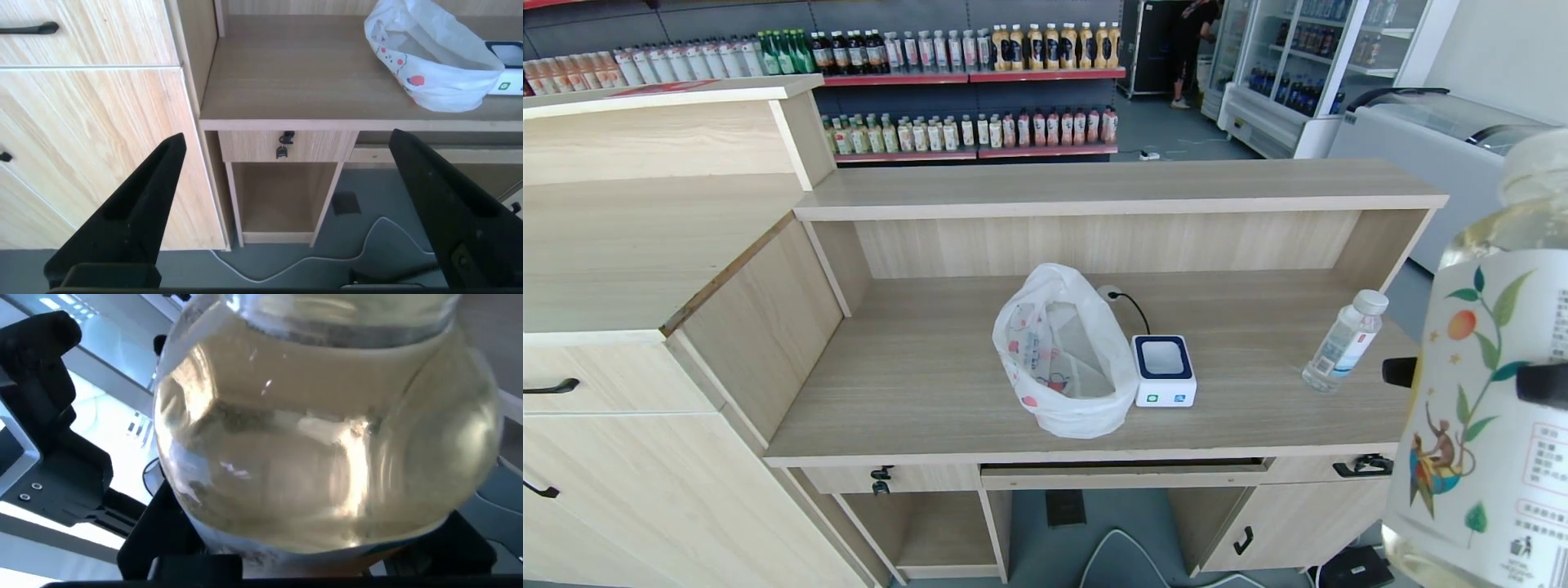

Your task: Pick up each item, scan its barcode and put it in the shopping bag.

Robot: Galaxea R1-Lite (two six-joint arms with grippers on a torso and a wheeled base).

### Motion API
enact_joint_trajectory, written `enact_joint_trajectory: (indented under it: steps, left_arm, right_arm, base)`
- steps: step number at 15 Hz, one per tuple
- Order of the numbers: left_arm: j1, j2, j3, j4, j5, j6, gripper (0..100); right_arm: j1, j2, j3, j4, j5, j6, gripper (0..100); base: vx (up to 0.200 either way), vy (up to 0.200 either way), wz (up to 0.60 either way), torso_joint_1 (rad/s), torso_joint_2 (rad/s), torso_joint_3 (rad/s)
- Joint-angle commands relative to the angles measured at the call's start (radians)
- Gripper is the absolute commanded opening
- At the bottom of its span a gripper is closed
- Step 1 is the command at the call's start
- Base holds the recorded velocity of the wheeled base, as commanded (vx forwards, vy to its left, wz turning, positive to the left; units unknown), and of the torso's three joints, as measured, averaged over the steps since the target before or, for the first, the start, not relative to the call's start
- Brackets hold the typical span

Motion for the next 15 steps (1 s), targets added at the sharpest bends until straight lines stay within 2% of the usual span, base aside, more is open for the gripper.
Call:
enact_joint_trajectory:
  steps: [1, 4, 15]
  left_arm:
    - [0.001, 0.002, 0.000, 0.000, 0.000, 0.000, 100]
    - [0.001, 0.002, 0.000, 0.000, 0.000, 0.000, 100]
    - [0.001, 0.002, 0.000, 0.000, 0.002, 0.000, 100]
  right_arm:
    - [-0.004, 0.002, 0.007, 0.007, -0.024, -0.004, 0]
    - [0.005, 0.021, 0.007, 0.010, -0.148, -0.033, 0]
    - [0.040, -0.013, 0.019, 0.053, -0.150, -0.035, 0]
  base:
    - [0.000, 0.000, 0.00, 0.000, 0.00, 0.000]
    - [0.000, 0.000, 0.00, 0.000, 0.00, 0.000]
    - [0.000, 0.000, 0.00, 0.000, 0.00, 0.000]
